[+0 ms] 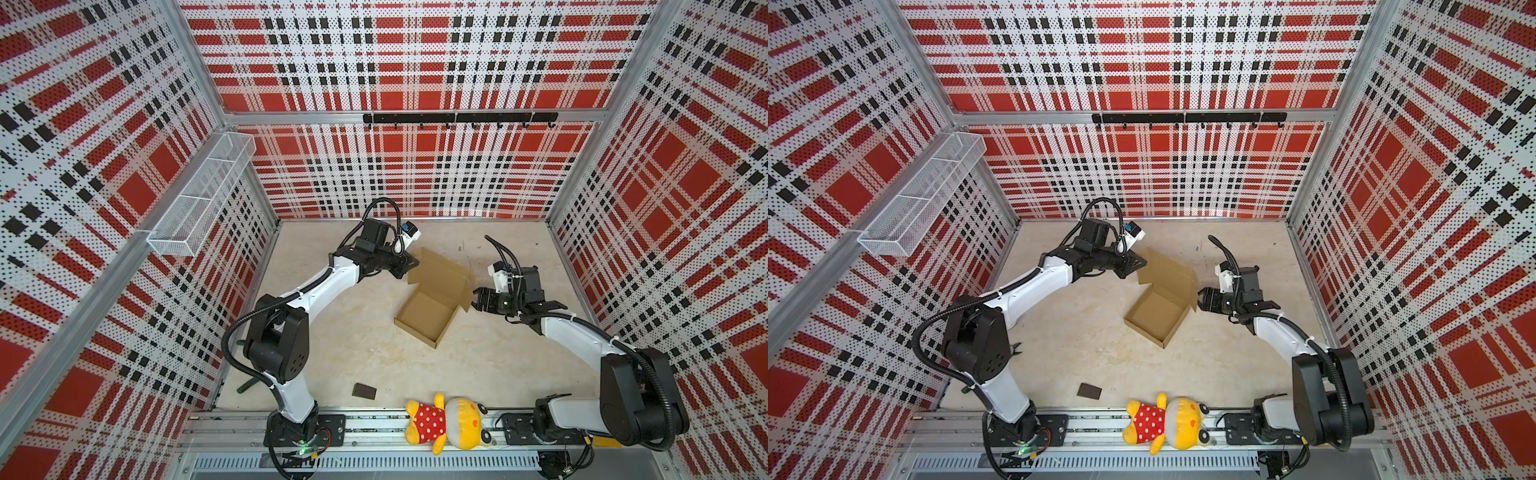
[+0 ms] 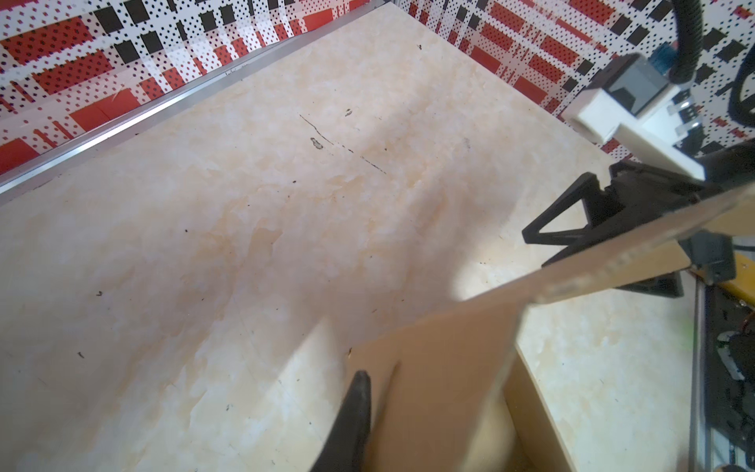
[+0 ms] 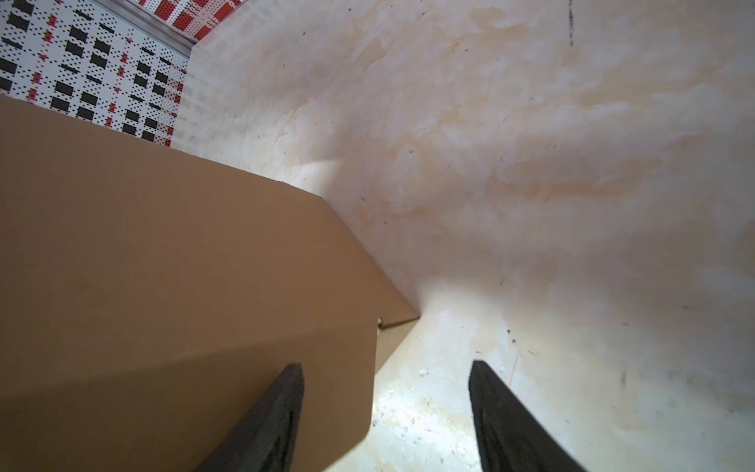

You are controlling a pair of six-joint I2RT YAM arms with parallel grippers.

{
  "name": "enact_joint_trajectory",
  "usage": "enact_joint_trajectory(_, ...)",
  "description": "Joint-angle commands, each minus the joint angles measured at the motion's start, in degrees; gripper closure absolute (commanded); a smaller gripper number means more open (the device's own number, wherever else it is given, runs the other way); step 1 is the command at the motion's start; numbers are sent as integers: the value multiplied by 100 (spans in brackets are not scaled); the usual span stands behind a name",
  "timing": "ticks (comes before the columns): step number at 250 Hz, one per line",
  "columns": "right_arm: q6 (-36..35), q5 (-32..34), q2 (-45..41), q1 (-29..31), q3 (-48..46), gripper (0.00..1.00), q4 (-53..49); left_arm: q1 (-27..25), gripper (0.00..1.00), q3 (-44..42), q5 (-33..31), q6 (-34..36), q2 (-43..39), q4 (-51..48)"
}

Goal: Fold the paper box

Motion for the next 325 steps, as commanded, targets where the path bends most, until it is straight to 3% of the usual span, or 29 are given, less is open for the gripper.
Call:
enact_joint_trajectory(1, 128, -140, -114, 66, 0, 33, 352, -112, 84, -55, -152, -302, -229, 195)
enact_joint_trajectory(68, -57, -73, -420, 73, -130, 33, 57, -133, 87, 229, -466, -395, -87, 114)
enact_joint_trajectory(186, 51, -334, -855, 263, -328, 34, 189, -105, 88, 464, -479, -473, 63, 99)
enact_joint_trajectory(325, 51, -502, -635, 816, -799, 36, 1861, -101, 88, 365, -526, -578, 239, 269)
